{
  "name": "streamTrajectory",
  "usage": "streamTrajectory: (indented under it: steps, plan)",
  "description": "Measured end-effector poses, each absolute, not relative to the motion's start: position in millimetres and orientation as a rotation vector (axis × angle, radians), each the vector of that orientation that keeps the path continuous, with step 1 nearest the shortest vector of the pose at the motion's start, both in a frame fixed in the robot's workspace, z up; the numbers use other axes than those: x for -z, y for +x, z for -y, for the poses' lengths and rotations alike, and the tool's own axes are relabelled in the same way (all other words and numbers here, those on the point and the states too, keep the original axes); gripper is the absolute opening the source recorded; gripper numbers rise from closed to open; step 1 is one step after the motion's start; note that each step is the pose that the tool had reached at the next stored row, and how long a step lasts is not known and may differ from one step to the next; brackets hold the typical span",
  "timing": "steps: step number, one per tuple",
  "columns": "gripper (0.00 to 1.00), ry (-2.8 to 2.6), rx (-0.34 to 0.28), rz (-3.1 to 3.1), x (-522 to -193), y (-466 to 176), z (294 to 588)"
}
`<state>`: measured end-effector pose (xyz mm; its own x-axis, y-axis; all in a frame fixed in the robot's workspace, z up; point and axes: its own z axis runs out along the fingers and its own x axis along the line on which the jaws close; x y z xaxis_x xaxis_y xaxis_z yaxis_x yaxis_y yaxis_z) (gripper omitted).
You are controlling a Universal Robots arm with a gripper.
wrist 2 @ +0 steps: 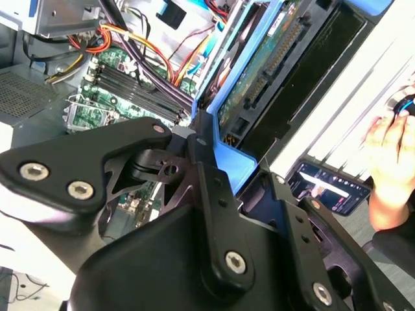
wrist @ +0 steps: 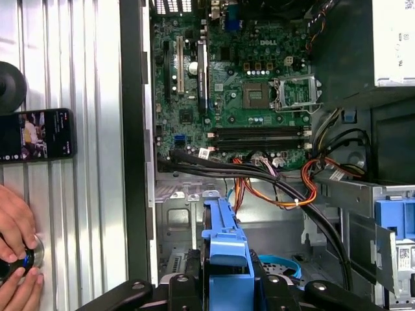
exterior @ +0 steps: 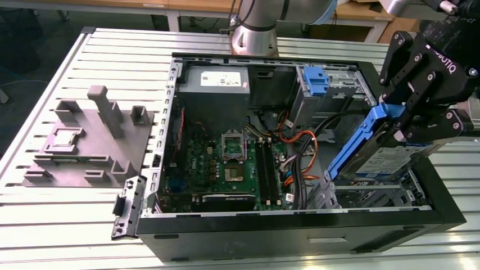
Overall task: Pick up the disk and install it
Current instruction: 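Insert the disk into the insertion slot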
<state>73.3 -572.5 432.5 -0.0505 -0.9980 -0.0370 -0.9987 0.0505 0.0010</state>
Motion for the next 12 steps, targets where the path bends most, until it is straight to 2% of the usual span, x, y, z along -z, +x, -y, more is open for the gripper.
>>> streamTrajectory:
  steps: [12]
  plan:
    - [0.37, -2.145, -0.017, -2.257, -432.6, 73.3, 572.5]
